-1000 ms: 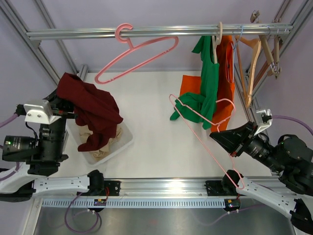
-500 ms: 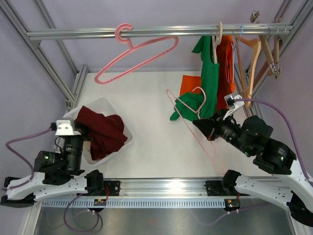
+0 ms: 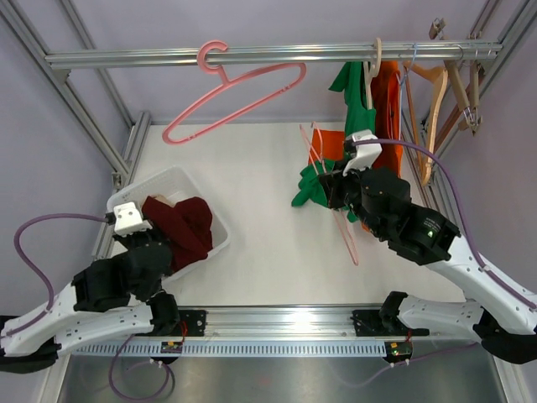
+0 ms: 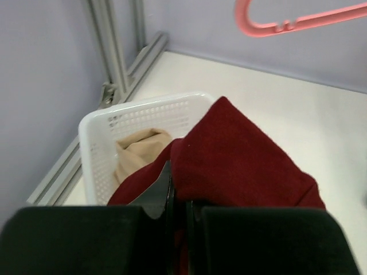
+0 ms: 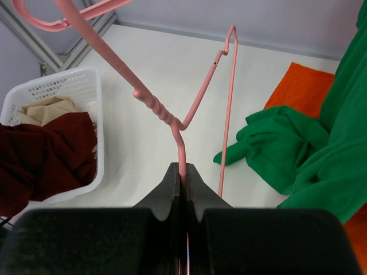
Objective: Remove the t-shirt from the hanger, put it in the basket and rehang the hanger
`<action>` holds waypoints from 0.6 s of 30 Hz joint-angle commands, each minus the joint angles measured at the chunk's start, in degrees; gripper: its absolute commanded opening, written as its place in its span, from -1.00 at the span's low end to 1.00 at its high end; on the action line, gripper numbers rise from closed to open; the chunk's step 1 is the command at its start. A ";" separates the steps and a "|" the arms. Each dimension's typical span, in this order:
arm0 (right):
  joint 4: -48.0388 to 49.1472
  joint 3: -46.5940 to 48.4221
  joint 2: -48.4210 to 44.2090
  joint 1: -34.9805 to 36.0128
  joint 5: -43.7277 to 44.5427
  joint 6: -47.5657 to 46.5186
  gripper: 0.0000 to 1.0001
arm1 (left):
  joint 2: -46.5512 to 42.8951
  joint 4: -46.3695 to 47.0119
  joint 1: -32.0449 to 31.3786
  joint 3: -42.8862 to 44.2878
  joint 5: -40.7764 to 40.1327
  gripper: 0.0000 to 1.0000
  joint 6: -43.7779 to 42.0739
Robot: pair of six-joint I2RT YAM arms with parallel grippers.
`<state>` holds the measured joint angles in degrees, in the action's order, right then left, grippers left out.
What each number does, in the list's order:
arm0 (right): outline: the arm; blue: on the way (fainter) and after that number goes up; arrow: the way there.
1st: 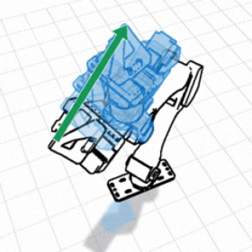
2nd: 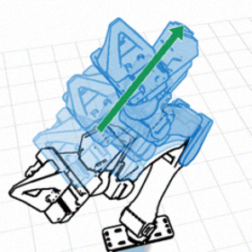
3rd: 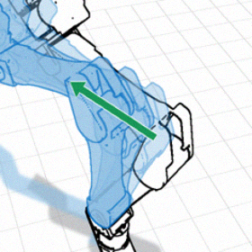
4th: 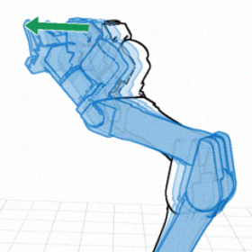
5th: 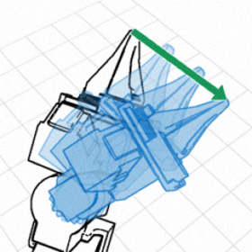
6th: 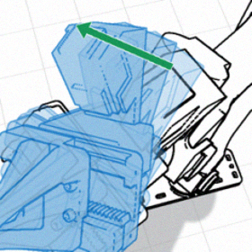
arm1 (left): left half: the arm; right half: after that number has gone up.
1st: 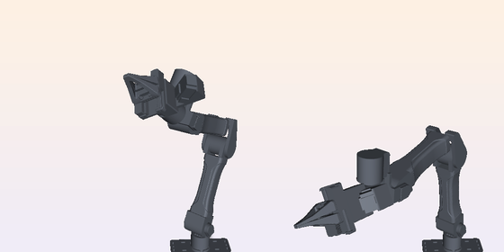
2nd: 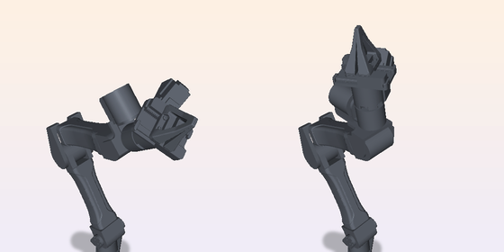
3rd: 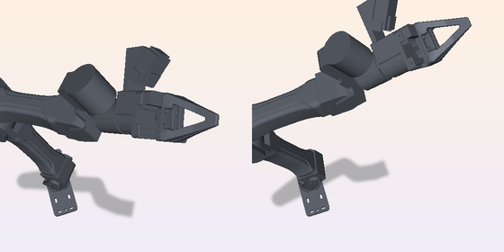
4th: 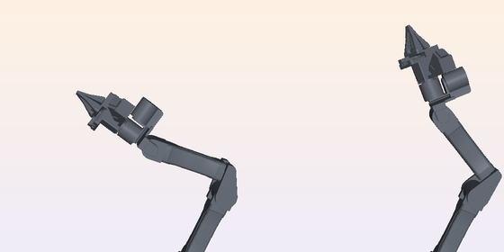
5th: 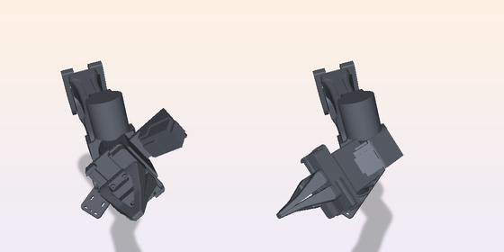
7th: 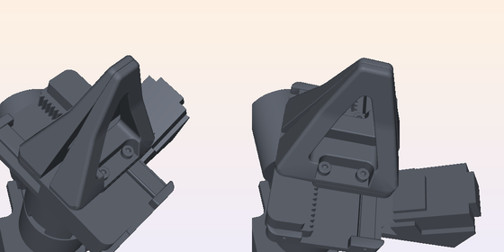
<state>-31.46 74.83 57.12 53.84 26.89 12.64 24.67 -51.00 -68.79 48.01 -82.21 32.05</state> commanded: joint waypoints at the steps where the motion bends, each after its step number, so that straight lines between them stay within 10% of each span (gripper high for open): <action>1: 6.23 3.31 0.09 -0.06 2.20 -3.24 -1.00 | 1.00 -8.41 4.36 -1.40 0.12 -1.00 23.73; 8: 7.21 3.04 2.38 0.03 -0.35 -4.38 -1.00 | 5.65 3.94 17.08 -8.00 2.22 -0.94 22.13; 11: 7.64 2.87 2.38 -0.06 -1.49 -4.38 -1.00 | 4.70 22.50 28.48 -12.92 14.06 -0.91 7.87; 18: 7.56 4.10 3.25 -0.23 -0.10 -5.52 -1.00 | 13.71 26.31 55.93 -11.02 43.95 -0.84 8.46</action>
<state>-26.94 75.85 59.88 53.84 25.89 8.86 33.69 -32.05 -18.92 34.44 -53.43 40.29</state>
